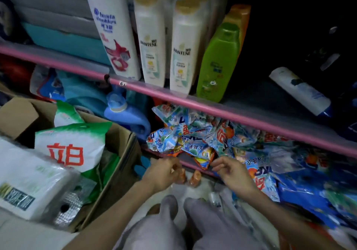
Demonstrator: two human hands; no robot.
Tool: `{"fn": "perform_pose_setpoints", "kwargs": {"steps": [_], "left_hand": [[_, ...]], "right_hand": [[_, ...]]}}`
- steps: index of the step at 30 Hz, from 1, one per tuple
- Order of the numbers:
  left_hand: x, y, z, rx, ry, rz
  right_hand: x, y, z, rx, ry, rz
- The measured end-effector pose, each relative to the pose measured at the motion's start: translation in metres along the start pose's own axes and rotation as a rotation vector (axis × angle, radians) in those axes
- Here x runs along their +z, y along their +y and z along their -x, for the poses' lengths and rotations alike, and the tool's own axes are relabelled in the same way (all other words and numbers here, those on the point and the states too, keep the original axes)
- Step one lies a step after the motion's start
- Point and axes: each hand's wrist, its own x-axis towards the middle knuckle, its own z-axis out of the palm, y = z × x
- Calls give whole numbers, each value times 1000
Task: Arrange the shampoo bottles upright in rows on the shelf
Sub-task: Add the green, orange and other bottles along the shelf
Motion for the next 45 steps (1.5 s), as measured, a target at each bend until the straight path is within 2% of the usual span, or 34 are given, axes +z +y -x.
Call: {"fn": "perform_pose_setpoints", "kwargs": {"steps": [3,8,11,17,25,28,31,39,45], "left_hand": [[23,-16,-14,-64,-64,-49],[69,-35,-57,-121,-99,-74],[92,-47,-75,-109,-120,-113],[118,-64,-95,-77,-153,-193],[128,-61,-107,-43,-57,-305],[119,-62,-99,-71,-61,-219],[98,-61,-77,-125,-1,22],[16,-33,24,-138,347,323],[-58,15,79,-14,576,362]], "right_hand": [[31,31,-13,72,-86,129],[78,70,-46,81,-317,361],[98,85,-59,102,-381,451],[132,107,-74,110,-360,467],[149,121,-77,189,-217,520],[138,113,-70,255,-121,321],[118,99,-53,274,-27,208],[32,9,37,101,192,-360],[-51,-66,115,-37,329,-596]]}}
